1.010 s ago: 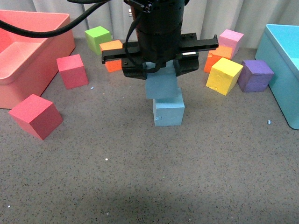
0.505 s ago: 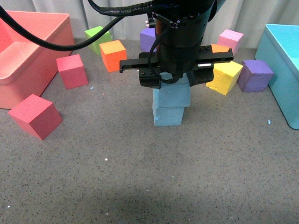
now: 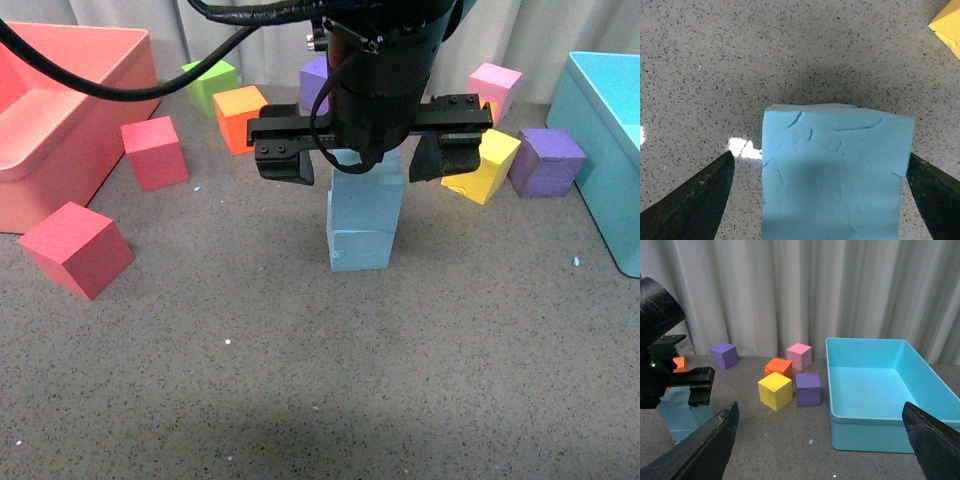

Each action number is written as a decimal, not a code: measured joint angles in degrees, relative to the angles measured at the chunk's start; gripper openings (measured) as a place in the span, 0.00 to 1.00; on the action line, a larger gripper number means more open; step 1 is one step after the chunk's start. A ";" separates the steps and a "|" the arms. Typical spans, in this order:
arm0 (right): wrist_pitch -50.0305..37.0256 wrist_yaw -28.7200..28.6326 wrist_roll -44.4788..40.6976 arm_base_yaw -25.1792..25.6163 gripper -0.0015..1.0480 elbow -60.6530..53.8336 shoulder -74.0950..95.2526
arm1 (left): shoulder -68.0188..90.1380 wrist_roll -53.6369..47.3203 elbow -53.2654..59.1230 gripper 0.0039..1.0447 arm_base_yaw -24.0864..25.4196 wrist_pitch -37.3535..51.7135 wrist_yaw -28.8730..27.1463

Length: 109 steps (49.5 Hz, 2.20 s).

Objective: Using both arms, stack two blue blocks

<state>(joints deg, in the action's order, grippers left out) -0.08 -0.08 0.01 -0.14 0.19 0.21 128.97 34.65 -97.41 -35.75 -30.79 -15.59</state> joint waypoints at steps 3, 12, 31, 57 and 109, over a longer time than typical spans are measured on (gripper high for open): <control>0.00 0.00 0.00 0.00 0.91 0.00 0.00 | -1.22 -0.17 0.74 0.94 0.04 0.13 0.13; 0.00 0.00 0.00 0.00 0.91 0.00 0.00 | -5.84 -0.72 3.02 0.94 0.35 1.36 0.11; 0.00 -0.02 -0.02 0.00 0.91 0.00 0.00 | -34.23 -32.79 64.87 0.25 13.22 95.25 -7.19; 0.00 0.00 -0.02 0.00 0.91 0.00 0.00 | -61.66 -34.10 90.73 0.03 26.75 90.60 6.80; 0.00 0.00 0.00 0.00 0.91 0.00 0.00 | -104.06 -34.21 96.32 0.03 35.58 55.69 15.45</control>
<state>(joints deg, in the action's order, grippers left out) -0.08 -0.08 0.01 -0.14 0.19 0.21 24.91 0.45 -1.08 -0.16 24.91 -0.14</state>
